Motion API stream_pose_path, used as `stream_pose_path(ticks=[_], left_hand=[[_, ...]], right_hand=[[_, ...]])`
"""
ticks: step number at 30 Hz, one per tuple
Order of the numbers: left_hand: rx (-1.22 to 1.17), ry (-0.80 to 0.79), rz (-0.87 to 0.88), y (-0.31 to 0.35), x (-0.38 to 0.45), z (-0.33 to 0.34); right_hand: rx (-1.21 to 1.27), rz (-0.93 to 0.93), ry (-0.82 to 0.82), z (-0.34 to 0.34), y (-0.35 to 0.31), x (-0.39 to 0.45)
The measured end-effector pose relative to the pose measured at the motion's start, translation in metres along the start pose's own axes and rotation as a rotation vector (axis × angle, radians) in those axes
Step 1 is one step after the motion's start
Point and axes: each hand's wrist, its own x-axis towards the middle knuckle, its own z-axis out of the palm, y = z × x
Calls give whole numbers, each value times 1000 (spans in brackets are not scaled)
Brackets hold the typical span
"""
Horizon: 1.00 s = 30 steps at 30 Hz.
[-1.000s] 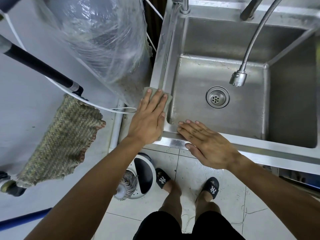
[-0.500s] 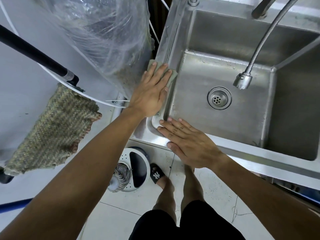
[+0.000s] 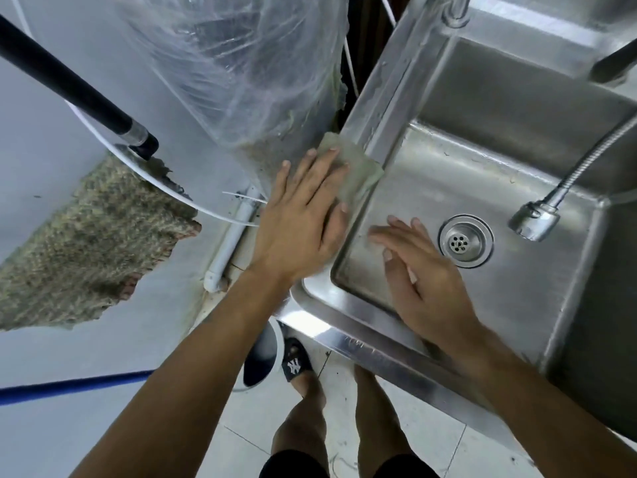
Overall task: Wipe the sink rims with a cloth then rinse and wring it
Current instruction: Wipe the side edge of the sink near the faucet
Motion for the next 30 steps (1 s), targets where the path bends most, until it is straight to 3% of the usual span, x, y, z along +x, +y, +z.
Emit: stream_pose_path(ticks=[3, 7, 9, 11, 15, 19, 21, 23, 26, 28, 30], left_hand=[[-20, 175, -89, 10, -34, -9], [-2, 196, -141, 16, -61, -9], [17, 181, -169, 16, -60, -6], [42, 152, -177, 17, -57, -3], [66, -11, -118, 17, -51, -1], [128, -202, -106, 13, -42, 1], [128, -234, -104, 12, -40, 0], [114, -234, -105, 11, -40, 0], [94, -216, -85, 11, -40, 1], [104, -223, -52, 10, -41, 1], [132, -242, -43, 10, -38, 1]], right_hand=[[-85, -143, 56, -10, 9, 61], [-330, -552, -262, 13, 6, 115], [-422, -612, -323, 24, 11, 123], [-480, -544, -261, 29, 18, 121], [-413, -168, -31, 31, 15, 120], [-283, 125, -30, 36, -2, 131], [-304, 100, -54, 29, -6, 132], [-345, -137, -97, 17, 3, 137], [-436, -462, -293, -1, 39, 155], [-448, -406, -220, -4, 51, 166], [-376, -232, -80, 4, 44, 171]])
